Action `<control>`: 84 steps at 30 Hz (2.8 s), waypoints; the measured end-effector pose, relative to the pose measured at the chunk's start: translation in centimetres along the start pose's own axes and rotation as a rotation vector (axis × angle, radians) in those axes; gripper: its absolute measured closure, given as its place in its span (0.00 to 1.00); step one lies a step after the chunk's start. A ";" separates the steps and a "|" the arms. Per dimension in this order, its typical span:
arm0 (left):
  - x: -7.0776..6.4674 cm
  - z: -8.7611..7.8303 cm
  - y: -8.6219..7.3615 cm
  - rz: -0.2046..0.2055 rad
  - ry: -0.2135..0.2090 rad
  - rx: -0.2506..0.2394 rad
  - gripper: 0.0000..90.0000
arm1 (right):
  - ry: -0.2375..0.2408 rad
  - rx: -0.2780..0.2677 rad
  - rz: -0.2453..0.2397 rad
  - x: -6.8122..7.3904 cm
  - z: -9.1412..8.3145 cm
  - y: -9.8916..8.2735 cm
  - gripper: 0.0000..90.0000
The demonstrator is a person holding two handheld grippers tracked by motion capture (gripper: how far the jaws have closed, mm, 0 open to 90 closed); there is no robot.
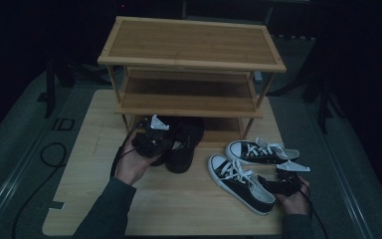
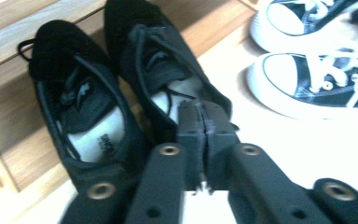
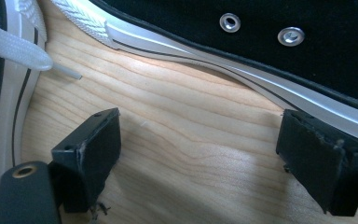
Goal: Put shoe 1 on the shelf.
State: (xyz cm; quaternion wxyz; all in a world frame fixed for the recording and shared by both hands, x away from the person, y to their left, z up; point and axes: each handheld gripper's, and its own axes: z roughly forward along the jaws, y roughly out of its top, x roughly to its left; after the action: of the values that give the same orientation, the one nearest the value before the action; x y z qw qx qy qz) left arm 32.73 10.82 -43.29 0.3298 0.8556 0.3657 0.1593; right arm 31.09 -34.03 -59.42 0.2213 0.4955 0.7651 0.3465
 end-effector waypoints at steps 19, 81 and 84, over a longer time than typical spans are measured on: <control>-1.4 3.5 -4.5 0.042 -0.026 0.072 1.00 | 0.001 0.002 0.001 0.0 0.0 0.0 0.15; -4.9 14.0 -2.7 0.166 0.134 0.196 1.00 | 0.001 0.002 0.001 0.0 0.0 0.0 0.15; -4.8 14.6 -2.0 0.174 0.148 0.204 1.00 | 0.003 0.002 -0.001 0.0 0.0 0.0 0.15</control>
State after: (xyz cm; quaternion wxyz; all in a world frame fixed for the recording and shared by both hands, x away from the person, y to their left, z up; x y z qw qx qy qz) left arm 35.96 1.77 -55.49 0.1981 0.8990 0.3280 0.2119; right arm 31.08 -34.04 -59.42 0.2199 0.4951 0.7659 0.3463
